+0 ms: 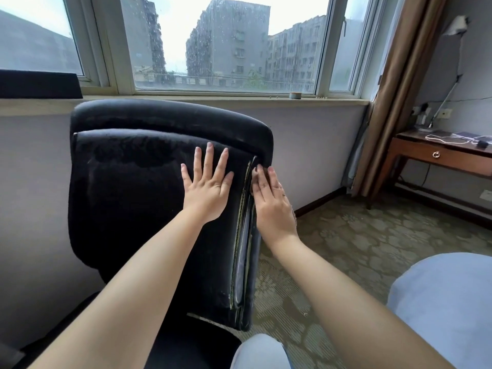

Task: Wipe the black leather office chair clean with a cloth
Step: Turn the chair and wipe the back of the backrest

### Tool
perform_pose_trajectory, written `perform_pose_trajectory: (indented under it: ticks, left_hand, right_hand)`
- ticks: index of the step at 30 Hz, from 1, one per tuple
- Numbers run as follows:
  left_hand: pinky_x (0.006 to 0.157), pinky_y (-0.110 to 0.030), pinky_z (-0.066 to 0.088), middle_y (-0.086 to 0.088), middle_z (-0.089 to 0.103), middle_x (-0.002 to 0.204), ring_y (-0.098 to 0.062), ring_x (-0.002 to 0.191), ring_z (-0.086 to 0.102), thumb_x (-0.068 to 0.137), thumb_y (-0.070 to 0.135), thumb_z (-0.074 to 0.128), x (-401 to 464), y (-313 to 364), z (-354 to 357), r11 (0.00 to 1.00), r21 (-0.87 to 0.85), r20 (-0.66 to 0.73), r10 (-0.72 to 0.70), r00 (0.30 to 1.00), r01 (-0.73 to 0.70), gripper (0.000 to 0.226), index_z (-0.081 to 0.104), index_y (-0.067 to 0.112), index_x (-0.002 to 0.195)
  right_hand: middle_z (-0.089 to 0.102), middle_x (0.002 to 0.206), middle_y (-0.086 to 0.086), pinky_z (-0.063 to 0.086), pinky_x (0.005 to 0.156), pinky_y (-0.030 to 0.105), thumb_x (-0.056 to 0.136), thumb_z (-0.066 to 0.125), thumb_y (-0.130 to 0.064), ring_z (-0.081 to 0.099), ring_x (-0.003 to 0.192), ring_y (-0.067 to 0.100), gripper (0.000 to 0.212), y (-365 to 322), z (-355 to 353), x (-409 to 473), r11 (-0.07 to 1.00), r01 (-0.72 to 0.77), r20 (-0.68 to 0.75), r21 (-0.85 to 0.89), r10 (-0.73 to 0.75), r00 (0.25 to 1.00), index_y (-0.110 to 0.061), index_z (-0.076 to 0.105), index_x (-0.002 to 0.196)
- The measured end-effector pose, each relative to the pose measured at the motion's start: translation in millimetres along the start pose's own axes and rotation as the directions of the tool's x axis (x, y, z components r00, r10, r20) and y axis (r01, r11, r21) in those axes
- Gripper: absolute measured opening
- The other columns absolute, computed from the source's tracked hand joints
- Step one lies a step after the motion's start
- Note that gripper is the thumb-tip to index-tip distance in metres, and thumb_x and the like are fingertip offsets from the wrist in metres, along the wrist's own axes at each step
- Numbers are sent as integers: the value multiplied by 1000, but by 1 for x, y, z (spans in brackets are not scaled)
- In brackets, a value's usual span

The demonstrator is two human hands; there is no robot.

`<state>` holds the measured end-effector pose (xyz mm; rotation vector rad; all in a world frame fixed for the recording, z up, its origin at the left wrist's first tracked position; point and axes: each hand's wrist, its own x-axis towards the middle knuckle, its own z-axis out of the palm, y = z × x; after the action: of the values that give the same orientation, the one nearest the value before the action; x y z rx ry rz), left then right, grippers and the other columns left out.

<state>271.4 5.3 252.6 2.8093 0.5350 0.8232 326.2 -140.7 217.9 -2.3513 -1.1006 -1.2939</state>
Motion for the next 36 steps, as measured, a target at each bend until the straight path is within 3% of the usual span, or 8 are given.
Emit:
perform_pose_trajectory:
  ticks: [8,13,18,22,25,29,32,36]
  left_hand:
    - [114,-48,-18,4,-28,156,-17,141,-31,102,45,13,0,-1,1,1000,-5,-6,-1,1000,1,55,-23,38,142]
    - [113,-48,-18,4,-28,156,-17,141,-31,102,45,14,0,0,3,1000,-11,-19,-2,1000,1,55,-22,38,143]
    - [114,-49,-17,4,-28,156,-17,141,-31,102,45,14,0,-1,2,1000,-7,-9,0,1000,0,56,-18,37,147]
    - [114,-49,-17,3,-28,157,-18,141,-31,102,45,13,-1,-1,2,1000,-6,-9,-2,1000,1,55,-19,37,146]
    - [114,-49,-17,3,-28,156,-18,141,-31,102,46,12,-3,1,2,1000,-5,1,-7,1000,7,56,-19,37,147]
    - [115,-49,-17,3,-29,156,-18,141,-32,102,47,12,-5,0,1,1000,-9,24,-9,1000,10,56,-19,36,148]
    - [115,-49,-17,2,-30,155,-18,141,-32,102,46,12,-7,-1,1,1000,-7,25,-9,1000,9,56,-20,36,147]
    - [114,-49,-18,2,-32,155,-18,140,-33,102,46,11,-8,-1,2,1000,-9,27,-5,1000,5,56,-21,36,147]
  right_hand:
    - [48,140,12,35,103,43,74,67,-4,42,130,38,55,9,-1,-7,990,92,39,-102,-89,995,-5,56,128]
    - [32,148,22,30,102,49,70,73,8,32,134,45,73,7,2,-3,996,-70,38,60,68,997,-10,49,136]
    - [26,146,34,33,104,60,76,59,18,27,134,50,79,-13,11,-30,943,-267,145,199,241,960,-18,39,143]
    - [8,154,28,18,113,51,92,43,8,8,142,43,72,-11,6,-28,951,-248,269,185,194,943,-26,17,150]
    - [22,149,31,29,105,58,85,52,11,24,137,47,74,-11,6,-34,934,-295,228,203,248,942,-23,31,147]
    - [25,147,32,40,95,53,86,49,9,38,128,42,74,-27,4,-55,917,-353,370,187,267,890,-23,27,148]
    - [45,130,37,51,71,52,68,66,14,57,101,46,80,-22,8,-55,926,-335,291,175,276,916,-19,46,139]
    - [29,145,30,42,91,51,86,49,9,43,120,42,76,-12,4,-55,957,-263,355,124,205,912,-27,24,149]
